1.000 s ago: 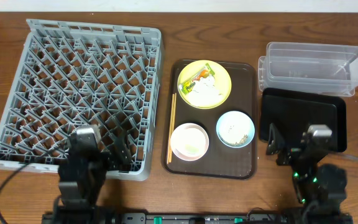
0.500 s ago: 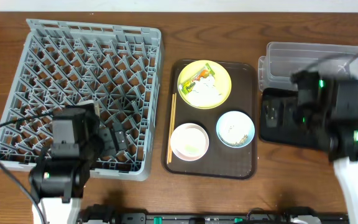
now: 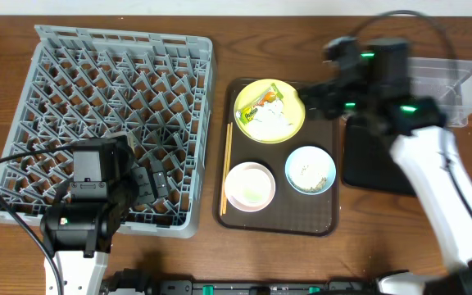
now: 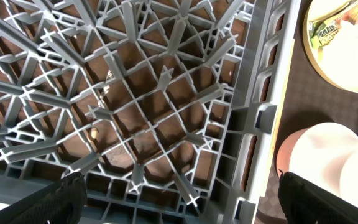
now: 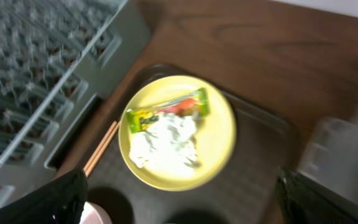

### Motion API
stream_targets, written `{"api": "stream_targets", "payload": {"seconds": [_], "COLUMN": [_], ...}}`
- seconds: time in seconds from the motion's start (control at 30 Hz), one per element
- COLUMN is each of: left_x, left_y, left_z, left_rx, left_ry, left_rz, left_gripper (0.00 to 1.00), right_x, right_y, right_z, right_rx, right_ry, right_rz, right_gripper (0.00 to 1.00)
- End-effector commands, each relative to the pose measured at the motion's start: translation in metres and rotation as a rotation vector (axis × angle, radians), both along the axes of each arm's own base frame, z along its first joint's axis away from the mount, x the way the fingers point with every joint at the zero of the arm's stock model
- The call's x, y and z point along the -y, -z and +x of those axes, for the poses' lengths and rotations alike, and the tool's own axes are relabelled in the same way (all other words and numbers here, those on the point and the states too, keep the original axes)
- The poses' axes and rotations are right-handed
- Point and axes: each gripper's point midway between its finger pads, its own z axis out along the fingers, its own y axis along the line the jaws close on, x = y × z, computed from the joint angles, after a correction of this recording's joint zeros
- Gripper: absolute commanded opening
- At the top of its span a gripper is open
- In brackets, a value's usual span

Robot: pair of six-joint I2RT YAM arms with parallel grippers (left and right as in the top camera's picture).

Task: Sort waste into correct bins and load items into the dishwasher
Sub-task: 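Move the right gripper to the yellow plate and grasp the tissue, then carry the tissue to the clear bin and release it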

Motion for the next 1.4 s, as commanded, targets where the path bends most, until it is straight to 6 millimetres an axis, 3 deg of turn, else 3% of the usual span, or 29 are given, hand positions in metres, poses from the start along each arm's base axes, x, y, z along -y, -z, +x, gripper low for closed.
{"api": "stream_targets", "payload": {"seconds": [0.0, 0.17, 0.4, 0.6, 0.7, 0.77, 0.83, 0.87, 0.93, 1.03, 1.07, 1.17, 1.27, 1.37], "left_x": [-0.001, -0.001, -0.001, -0.001, -0.001, -0.001, -0.001, -0.001, -0.001, -0.001, -0.001, -0.001, -0.001, -0.001], "left_y": [-0.010, -0.010, -0.010, -0.010, -0.010, -0.009, -0.010, -0.009, -0.010, -0.009, -0.010, -0.010, -0.010, -0.010], "left_z": [0.002, 0.002, 0.002, 0.002, 0.002, 0.002, 0.002, 0.002, 0.002, 0.002, 0.002, 0.002, 0.002, 0.002], "left_rx": [0.025, 0.024, 0.024, 0.024, 0.024, 0.023, 0.024, 0.023, 0.024, 0.023, 0.024, 0.024, 0.024, 0.024], "left_ry": [0.006, 0.007, 0.007, 0.007, 0.007, 0.007, 0.007, 0.007, 0.007, 0.007, 0.007, 0.007, 0.007, 0.007], "left_rz": [0.011, 0.012, 0.012, 0.012, 0.012, 0.012, 0.012, 0.012, 0.012, 0.012, 0.012, 0.012, 0.012, 0.012], "left_gripper": [0.98, 0.98, 0.98, 0.98, 0.98, 0.98, 0.98, 0.98, 0.98, 0.98, 0.98, 0.98, 0.98, 0.98], "right_x": [-0.024, -0.044, -0.072, -0.069, -0.069, -0.071, -0.069, -0.066, -0.055, -0.038, -0.023, 0.010, 0.051, 0.113], "right_y": [0.033, 0.093, 0.165, 0.207, 0.211, 0.201, 0.181, 0.169, 0.137, 0.090, 0.061, 0.017, -0.005, -0.001], "right_z": [0.009, 0.014, 0.013, 0.007, 0.006, 0.011, 0.018, 0.023, 0.032, 0.041, 0.046, 0.052, 0.054, 0.053], "right_rx": [-0.025, -0.127, -0.263, -0.348, -0.359, -0.336, -0.291, -0.261, -0.188, -0.094, -0.042, 0.045, 0.086, 0.056], "right_ry": [0.031, 0.136, 0.208, 0.262, 0.278, 0.278, 0.295, 0.309, 0.348, 0.393, 0.425, 0.484, 0.567, 0.711], "right_rz": [-0.115, -0.189, -0.162, -0.195, -0.190, -0.173, -0.162, -0.159, -0.147, -0.105, -0.076, -0.038, -0.039, -0.097], "right_gripper": [0.95, 0.99, 0.95, 0.85, 0.66, 0.52, 0.27, 0.14, 0.01, 0.01, 0.01, 0.01, 0.01, 0.01]}}
